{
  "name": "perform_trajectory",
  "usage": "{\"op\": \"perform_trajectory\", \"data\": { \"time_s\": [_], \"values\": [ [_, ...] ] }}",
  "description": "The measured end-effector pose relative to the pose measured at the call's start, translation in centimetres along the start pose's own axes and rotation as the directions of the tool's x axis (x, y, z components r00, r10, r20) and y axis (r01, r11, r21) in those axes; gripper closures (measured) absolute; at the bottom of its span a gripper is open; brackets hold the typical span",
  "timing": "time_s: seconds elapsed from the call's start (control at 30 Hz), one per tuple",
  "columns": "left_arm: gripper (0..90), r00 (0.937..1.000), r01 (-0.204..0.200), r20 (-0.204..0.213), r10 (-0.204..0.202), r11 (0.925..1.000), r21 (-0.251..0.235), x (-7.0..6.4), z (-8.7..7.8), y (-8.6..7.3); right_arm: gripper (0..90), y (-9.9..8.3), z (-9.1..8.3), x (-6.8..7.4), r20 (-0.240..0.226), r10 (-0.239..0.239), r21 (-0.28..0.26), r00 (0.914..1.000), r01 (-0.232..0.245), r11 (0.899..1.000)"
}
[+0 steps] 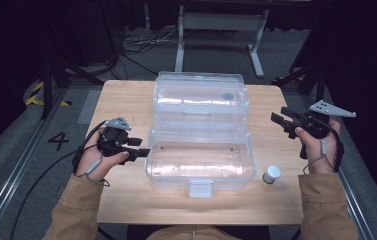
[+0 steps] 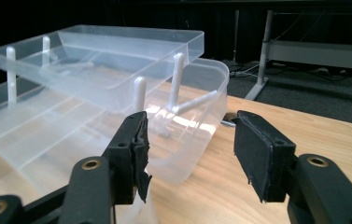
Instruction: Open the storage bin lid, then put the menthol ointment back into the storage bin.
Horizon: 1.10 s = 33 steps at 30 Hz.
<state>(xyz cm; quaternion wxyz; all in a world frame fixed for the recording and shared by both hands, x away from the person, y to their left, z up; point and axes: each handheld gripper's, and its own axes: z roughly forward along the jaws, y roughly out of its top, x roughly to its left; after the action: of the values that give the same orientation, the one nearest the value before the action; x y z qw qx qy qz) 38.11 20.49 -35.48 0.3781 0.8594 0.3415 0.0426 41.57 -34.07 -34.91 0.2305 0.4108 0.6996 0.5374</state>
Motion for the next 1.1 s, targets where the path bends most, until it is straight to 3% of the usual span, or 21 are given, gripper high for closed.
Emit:
{"op": "perform_trajectory", "data": {
  "time_s": [0.13, 0.27, 0.53, 0.73, 0.93, 1.1],
  "values": [
    [44.4, 0.9999, 0.008, -0.015, -0.009, 0.9992, -0.039, 0.3, -0.3, -0.1, 45.1, -0.1, -1.3, -0.1, 0.03, -0.028, 0.022, 0.9991, 0.027, 0.999],
    [40.9, 0.9997, 0.004, -0.025, -0.006, 0.998, -0.063, 0.6, -0.3, -0.1, 44.4, -0.1, -2.4, -0.1, 0.055, 0.028, 0.008, 0.9981, -0.028, 1.0],
    [40.0, 0.9979, 0.037, -0.049, -0.042, 0.9957, -0.084, 1.5, -0.7, -0.2, 43.2, 0.2, -4.5, -0.1, 0.09, 0.014, 0.025, 0.9959, -0.017, 1.0],
    [39.7, 0.9971, 0.036, -0.064, -0.042, 0.9947, -0.097, 2.0, -1.0, -0.2, 44.5, 0.0, -5.0, 0.2, 0.046, -0.09, 0.13, 0.9949, 0.083, 0.988],
    [39.4, 0.9963, 0.048, -0.067, -0.054, 0.9944, -0.094, 2.0, -1.1, -0.3, 43.4, 0.1, -5.2, 0.6, 0.017, -0.12, 0.166, 0.9926, 0.115, 0.979],
    [38.9, 0.996, 0.041, -0.076, -0.047, 0.9952, -0.089, 2.1, -1.1, -0.5, 41.5, 0.1, -5.2, 0.7, -0.002, -0.102, 0.185, 0.9947, 0.101, 0.978]
  ]
}}
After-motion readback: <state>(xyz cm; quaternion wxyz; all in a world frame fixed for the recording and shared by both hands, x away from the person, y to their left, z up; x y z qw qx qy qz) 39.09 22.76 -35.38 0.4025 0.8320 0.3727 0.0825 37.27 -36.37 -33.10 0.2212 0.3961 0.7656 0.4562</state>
